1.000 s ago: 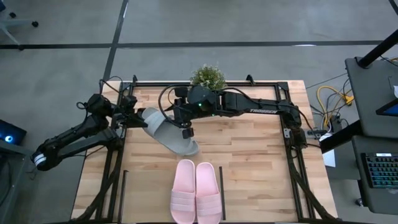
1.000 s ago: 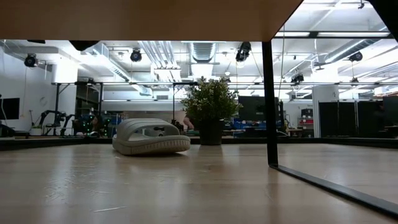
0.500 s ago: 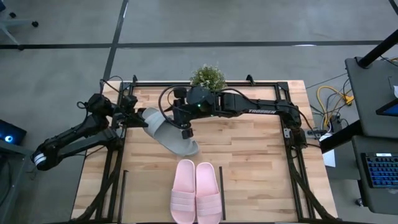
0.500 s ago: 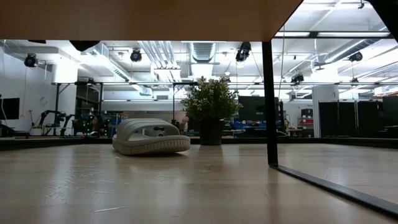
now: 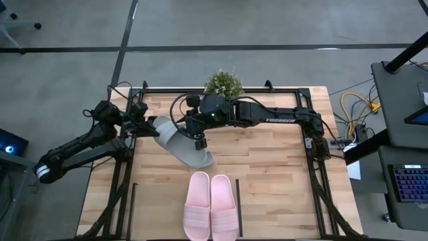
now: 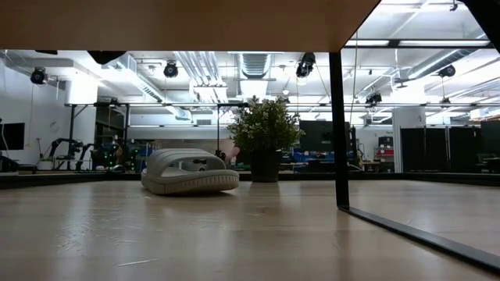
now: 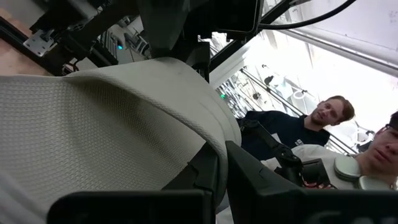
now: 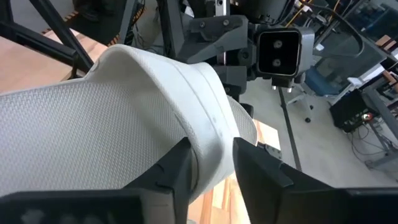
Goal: Pick and place slides into the shelf
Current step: Put the top gray slipper on the shelf
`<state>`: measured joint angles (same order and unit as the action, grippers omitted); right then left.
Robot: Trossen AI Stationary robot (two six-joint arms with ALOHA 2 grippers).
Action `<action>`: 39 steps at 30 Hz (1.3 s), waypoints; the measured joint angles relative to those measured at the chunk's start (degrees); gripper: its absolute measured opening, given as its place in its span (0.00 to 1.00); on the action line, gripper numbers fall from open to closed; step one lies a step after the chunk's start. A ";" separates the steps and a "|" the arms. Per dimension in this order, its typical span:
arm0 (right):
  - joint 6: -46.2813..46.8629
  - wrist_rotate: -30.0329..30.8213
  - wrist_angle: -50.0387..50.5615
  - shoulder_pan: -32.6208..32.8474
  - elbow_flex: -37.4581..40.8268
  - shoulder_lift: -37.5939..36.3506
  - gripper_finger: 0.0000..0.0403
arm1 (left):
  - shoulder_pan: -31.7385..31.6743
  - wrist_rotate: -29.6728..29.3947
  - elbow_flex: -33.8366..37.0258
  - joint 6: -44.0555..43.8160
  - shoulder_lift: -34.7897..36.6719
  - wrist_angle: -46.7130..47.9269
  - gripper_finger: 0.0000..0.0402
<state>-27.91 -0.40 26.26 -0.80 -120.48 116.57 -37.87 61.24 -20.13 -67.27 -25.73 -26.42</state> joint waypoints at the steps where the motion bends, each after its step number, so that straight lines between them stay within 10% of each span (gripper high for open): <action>1: 0.06 0.00 -0.12 0.02 0.10 0.00 0.25 | 0.00 0.02 -0.07 0.01 -0.01 0.00 0.00; 9: 0.45 0.17 -0.24 0.04 0.30 0.00 0.04 | 0.00 -0.03 -0.10 0.03 0.01 -0.13 0.00; 39: 4.72 3.62 11.68 0.54 0.21 -4.21 0.02 | -0.04 -2.32 0.30 8.24 -2.68 -0.29 0.37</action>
<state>-23.19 3.22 37.94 -0.25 -120.27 112.36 -37.91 58.92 -19.84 -59.03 -28.40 -26.71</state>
